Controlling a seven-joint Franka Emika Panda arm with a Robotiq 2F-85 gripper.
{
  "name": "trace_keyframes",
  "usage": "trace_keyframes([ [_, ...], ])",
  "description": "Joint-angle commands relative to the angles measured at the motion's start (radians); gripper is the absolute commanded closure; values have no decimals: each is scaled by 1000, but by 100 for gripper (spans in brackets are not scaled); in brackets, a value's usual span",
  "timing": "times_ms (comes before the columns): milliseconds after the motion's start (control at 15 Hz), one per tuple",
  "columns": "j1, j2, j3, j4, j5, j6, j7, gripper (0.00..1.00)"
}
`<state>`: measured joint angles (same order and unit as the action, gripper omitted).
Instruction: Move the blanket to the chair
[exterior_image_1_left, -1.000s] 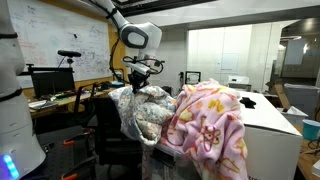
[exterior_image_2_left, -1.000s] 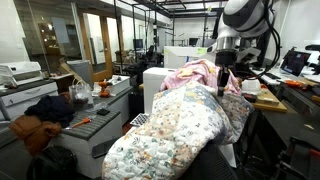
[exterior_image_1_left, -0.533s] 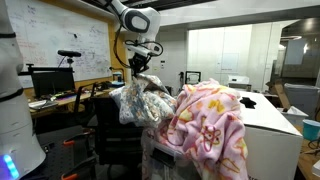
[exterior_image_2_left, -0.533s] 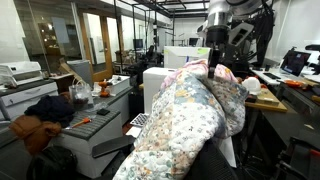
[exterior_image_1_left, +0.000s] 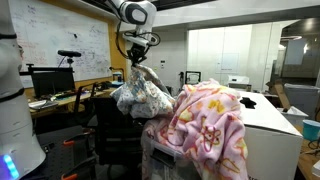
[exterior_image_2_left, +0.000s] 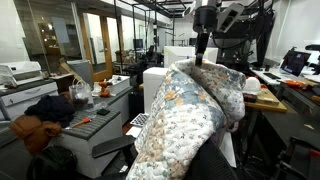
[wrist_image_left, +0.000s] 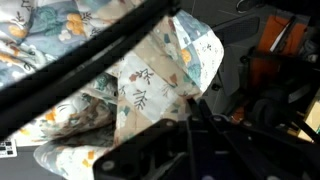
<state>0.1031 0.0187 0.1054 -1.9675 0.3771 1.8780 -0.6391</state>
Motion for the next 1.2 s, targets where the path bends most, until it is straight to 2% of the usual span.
trace_keyframes([
  [0, 31, 63, 34, 126, -57, -65, 84, 99],
  [467, 91, 163, 110, 298, -141, -171, 167, 99],
  [733, 112, 184, 133, 349, -164, -237, 215, 99],
  [1133, 86, 205, 102, 396, -142, -284, 345, 99],
])
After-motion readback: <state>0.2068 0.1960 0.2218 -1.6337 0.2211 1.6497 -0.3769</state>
